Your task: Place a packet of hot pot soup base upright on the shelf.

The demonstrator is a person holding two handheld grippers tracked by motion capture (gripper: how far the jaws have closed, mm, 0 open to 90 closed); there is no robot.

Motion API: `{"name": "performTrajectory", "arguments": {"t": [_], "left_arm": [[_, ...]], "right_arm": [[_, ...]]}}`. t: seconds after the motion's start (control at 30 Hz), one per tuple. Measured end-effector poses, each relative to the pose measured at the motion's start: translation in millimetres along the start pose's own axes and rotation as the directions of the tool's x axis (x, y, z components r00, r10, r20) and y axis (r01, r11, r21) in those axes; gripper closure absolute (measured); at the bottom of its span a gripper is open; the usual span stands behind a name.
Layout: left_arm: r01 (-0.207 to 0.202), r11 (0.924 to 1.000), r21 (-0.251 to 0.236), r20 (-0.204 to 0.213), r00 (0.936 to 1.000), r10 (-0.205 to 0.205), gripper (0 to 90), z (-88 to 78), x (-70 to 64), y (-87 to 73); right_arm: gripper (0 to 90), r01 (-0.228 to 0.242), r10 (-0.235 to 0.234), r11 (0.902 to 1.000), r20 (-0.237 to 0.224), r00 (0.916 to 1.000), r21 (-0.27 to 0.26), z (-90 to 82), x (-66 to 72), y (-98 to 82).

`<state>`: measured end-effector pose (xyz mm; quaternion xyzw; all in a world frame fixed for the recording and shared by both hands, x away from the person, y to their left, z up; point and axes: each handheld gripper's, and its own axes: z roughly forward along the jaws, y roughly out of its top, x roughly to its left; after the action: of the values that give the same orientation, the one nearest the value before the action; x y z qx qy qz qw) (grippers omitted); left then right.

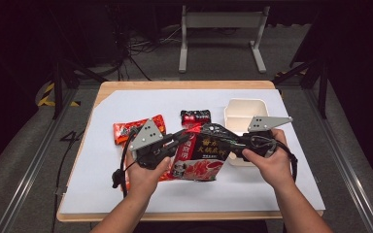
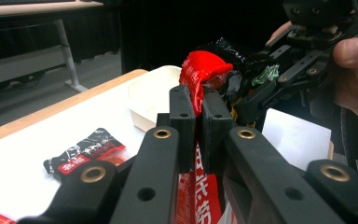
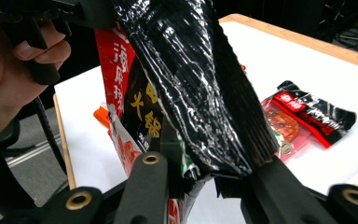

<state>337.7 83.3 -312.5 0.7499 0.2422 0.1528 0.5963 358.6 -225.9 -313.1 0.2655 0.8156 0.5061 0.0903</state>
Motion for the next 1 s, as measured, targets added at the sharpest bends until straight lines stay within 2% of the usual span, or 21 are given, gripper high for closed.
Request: {"name": "performTrajectory", "arguments": {"t": [0.13, 0.27, 0.33, 0.57, 0.8, 1.0], "left_arm": [[0.011, 0.9999, 0.011, 0.006, 0.9999, -0.011, 81.0, -0.7, 3.7, -0.2], [0.013, 0.9997, 0.023, 0.021, 0.9997, -0.013, 76.3, -2.7, 7.2, 0.7], [0.011, 0.9996, 0.025, 0.020, 0.9997, -0.011, 70.8, -3.6, 8.4, 1.3], [0.027, 0.9981, 0.056, 0.048, 0.9984, -0.030, 58.6, -13.2, 19.7, 1.5], [0.031, 0.9950, 0.095, 0.048, 0.9982, -0.036, 49.6, -15.1, 27.8, -1.1], [0.029, 0.9920, 0.123, 0.023, 0.9992, -0.032, 45.3, -18.7, 34.7, -3.5]], "right_arm": [[78.1, 0.005, -0.005, 1.0000, 0.005, 1.0000, 0.002, -1.8, -0.6, 5.2], [78.9, -0.010, 0.010, 0.9999, -0.006, 0.9999, 0.007, -2.8, -3.9, 10.5], [79.0, -0.012, 0.012, 0.9999, -0.007, 0.9999, 0.009, -3.3, -4.9, 12.8], [79.1, -0.011, 0.009, 0.9992, 0.035, 0.9994, 0.038, -5.9, -9.8, 26.0], [79.1, -0.018, 0.017, 0.9997, 0.022, 0.9996, 0.018, -11.4, -17.3, 37.5], [79.1, 0.012, -0.012, 0.9999, 0.042, 0.9990, -0.003, -16.6, -20.0, 49.9]]}}
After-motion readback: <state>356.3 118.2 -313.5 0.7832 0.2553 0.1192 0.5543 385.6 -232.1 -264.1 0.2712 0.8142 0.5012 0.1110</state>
